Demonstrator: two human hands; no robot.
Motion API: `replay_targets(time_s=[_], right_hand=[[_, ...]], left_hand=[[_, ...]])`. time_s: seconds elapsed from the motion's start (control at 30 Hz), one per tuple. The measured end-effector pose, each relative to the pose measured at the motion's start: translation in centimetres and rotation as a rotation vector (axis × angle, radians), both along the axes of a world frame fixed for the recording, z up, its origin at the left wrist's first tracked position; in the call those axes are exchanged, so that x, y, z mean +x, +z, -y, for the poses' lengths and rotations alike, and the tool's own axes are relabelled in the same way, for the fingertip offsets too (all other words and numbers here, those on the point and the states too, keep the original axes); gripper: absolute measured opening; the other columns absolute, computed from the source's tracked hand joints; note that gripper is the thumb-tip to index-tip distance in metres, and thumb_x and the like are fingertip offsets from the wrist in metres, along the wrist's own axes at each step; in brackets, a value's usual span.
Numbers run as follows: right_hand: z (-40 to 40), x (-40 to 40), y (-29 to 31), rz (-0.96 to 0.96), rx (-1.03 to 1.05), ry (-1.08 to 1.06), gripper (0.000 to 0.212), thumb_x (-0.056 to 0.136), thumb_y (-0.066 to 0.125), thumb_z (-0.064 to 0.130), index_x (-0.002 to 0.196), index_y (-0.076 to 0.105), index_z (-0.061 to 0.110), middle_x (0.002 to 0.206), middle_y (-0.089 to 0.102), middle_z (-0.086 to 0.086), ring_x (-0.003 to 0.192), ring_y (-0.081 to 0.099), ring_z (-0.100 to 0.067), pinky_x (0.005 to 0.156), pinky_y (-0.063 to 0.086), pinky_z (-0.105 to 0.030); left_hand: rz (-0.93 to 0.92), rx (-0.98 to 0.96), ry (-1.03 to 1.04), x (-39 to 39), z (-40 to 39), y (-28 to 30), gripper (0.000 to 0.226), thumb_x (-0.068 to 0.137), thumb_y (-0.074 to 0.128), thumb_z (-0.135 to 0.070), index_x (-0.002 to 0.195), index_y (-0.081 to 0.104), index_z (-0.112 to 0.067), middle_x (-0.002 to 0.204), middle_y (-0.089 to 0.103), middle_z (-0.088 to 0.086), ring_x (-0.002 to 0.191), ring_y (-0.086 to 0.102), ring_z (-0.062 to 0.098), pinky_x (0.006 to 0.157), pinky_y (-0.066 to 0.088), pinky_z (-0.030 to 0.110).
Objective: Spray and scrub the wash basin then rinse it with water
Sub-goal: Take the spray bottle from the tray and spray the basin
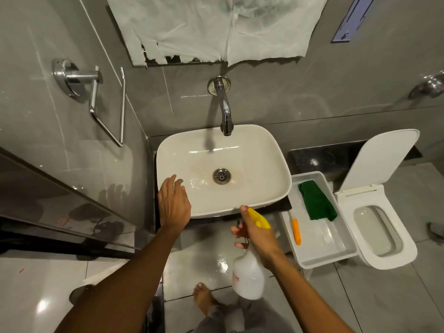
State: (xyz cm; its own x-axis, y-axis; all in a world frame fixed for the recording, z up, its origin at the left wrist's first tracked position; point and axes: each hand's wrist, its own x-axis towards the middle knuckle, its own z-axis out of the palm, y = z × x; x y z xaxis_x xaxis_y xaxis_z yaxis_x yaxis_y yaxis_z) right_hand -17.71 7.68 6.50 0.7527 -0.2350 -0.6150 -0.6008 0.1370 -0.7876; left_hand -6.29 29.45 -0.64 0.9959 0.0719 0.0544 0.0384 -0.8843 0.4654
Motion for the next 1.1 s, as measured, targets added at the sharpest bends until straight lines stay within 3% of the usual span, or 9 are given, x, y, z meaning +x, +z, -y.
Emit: replay_targets(time_s=[0.13, 0.23, 0.37, 0.47, 0.6, 0.7, 0.83, 0.9, 1.1], right_hand=[[-2.5, 1.0, 0.2, 0.004, 0.012, 0.010, 0.035, 0.089, 0.066, 0.067, 0.106, 0.076, 0.039, 0.062, 0.065, -0.005, 0.079, 0.082, -0.026, 0.071, 0.065, -0.043], [-3.6, 1.9, 0.5, 0.029, -0.001, 0.009, 0.041, 0.089, 0.066, 0.067, 0.091, 0.077, 0.028, 0.070, 0.069, -0.007, 0.078, 0.080, -0.029, 0.074, 0.065, -0.052], [-3.9, 2.8, 0.9, 0.088, -0.048, -0.013, 0.039, 0.092, 0.063, 0.066, 0.101, 0.078, 0.031, 0.078, 0.077, -0.011, 0.072, 0.074, -0.020, 0.073, 0.066, -0.053], [-3.4, 3.1, 1.2, 0.101, -0.080, -0.040, 0.042, 0.093, 0.060, 0.066, 0.107, 0.077, 0.030, 0.073, 0.077, -0.009, 0.067, 0.070, -0.016, 0.068, 0.067, -0.047], [-2.0, 2.7, 0.8, 0.127, -0.123, -0.156, 0.038, 0.095, 0.061, 0.062, 0.096, 0.078, 0.028, 0.074, 0.079, -0.010, 0.062, 0.071, -0.014, 0.059, 0.067, -0.040], [-0.7, 1.9, 0.5, 0.166, -0.188, -0.278, 0.026, 0.090, 0.066, 0.066, 0.092, 0.079, 0.043, 0.073, 0.079, 0.008, 0.059, 0.077, -0.006, 0.050, 0.061, -0.023], [0.9, 1.1, 0.0, 0.164, -0.244, -0.327, 0.024, 0.091, 0.060, 0.071, 0.087, 0.076, 0.053, 0.077, 0.081, 0.003, 0.072, 0.082, -0.018, 0.057, 0.066, -0.035], [1.7, 0.6, -0.2, 0.142, -0.265, -0.343, 0.023, 0.087, 0.061, 0.075, 0.085, 0.075, 0.058, 0.077, 0.080, 0.009, 0.069, 0.082, -0.018, 0.052, 0.064, -0.030], [2.3, -1.6, -1.5, 0.080, -0.241, -0.255, 0.039, 0.079, 0.065, 0.080, 0.098, 0.077, 0.048, 0.070, 0.077, -0.009, 0.068, 0.081, -0.024, 0.061, 0.068, -0.043]], left_hand=[[0.004, 0.007, 0.004, 0.0, -0.2, -0.1, 0.037, 0.110, 0.041, -0.010, 0.141, 0.059, -0.003, 0.159, 0.050, 0.017, 0.151, 0.042, 0.037, 0.126, 0.033, 0.050], [0.004, -0.004, 0.019, 0.1, -0.2, -0.1, 0.037, 0.109, 0.042, -0.006, 0.141, 0.059, -0.003, 0.159, 0.050, 0.017, 0.150, 0.044, 0.037, 0.125, 0.035, 0.050], [0.012, -0.026, 0.018, 0.0, -0.1, -0.1, 0.034, 0.108, 0.044, -0.006, 0.137, 0.060, -0.002, 0.156, 0.053, 0.018, 0.147, 0.047, 0.038, 0.124, 0.037, 0.051], [0.012, -0.035, 0.022, 0.0, -0.1, -0.1, 0.033, 0.108, 0.044, -0.006, 0.136, 0.060, -0.002, 0.156, 0.053, 0.018, 0.146, 0.048, 0.038, 0.123, 0.037, 0.051], [-0.002, -0.029, 0.014, 0.0, -0.2, 0.0, 0.034, 0.108, 0.043, -0.009, 0.138, 0.059, -0.004, 0.157, 0.051, 0.016, 0.148, 0.046, 0.035, 0.124, 0.036, 0.049], [-0.018, -0.020, 0.003, 0.0, -0.3, -0.1, 0.035, 0.110, 0.042, -0.014, 0.140, 0.058, -0.005, 0.158, 0.051, 0.015, 0.148, 0.045, 0.034, 0.124, 0.035, 0.049], [-0.025, -0.013, -0.006, 0.0, -0.3, 0.0, 0.037, 0.111, 0.043, -0.023, 0.140, 0.058, -0.005, 0.156, 0.053, 0.016, 0.148, 0.046, 0.035, 0.124, 0.035, 0.050], [-0.029, -0.010, -0.008, 0.0, -0.3, 0.1, 0.040, 0.112, 0.043, -0.028, 0.141, 0.057, -0.005, 0.157, 0.052, 0.015, 0.150, 0.044, 0.034, 0.126, 0.033, 0.050], [-0.017, 0.006, -0.012, 0.0, -0.2, 0.1, 0.043, 0.112, 0.041, -0.031, 0.143, 0.055, -0.005, 0.158, 0.052, 0.015, 0.151, 0.042, 0.034, 0.127, 0.031, 0.050]])
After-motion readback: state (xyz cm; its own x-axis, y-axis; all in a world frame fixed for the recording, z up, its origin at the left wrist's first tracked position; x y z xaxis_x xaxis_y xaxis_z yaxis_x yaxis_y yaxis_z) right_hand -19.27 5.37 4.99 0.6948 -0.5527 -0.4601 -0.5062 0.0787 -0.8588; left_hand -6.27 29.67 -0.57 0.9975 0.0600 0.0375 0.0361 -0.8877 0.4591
